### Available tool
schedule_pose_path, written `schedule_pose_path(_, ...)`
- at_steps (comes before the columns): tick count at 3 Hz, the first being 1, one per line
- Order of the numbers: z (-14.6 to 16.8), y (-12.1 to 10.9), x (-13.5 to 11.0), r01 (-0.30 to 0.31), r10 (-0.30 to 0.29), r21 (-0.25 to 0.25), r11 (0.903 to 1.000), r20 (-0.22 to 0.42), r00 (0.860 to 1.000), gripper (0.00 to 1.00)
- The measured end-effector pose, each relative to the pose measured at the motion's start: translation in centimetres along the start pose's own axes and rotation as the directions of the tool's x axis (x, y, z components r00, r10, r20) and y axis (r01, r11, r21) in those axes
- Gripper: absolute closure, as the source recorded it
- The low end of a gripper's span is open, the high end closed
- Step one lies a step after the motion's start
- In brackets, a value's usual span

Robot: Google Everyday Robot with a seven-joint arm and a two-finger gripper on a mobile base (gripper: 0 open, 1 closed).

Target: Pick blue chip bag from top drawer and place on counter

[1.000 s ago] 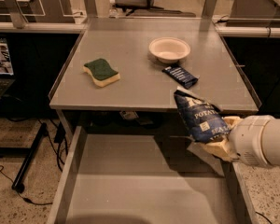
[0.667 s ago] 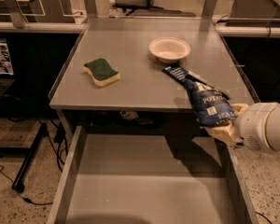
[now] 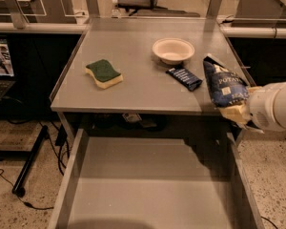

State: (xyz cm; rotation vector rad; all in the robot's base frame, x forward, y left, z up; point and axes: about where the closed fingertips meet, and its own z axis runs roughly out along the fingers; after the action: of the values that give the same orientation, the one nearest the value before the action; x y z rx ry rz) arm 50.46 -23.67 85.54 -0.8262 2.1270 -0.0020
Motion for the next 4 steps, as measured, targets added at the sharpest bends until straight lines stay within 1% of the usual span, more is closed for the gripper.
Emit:
schedule_pose_path(1,1.6,-4.4,-1.0,-0.065,0.068,0.061,0.9961,-0.055,0.996,1.0)
schedule_pose_path(2,2.5,-6.8,-1.7,-0.128,0.134,0.091,0.9876,-0.069,0.989,1.0)
schedule_pose_path(3,3.7,-8.3,-2.2,-0.162,0.17,0.094,0.9823,-0.083,0.982,1.0)
schedule_pose_path(4,3.7,-8.4,-2.4,-0.165,0.173,0.095,0.9817,-0.081,0.982,0.82)
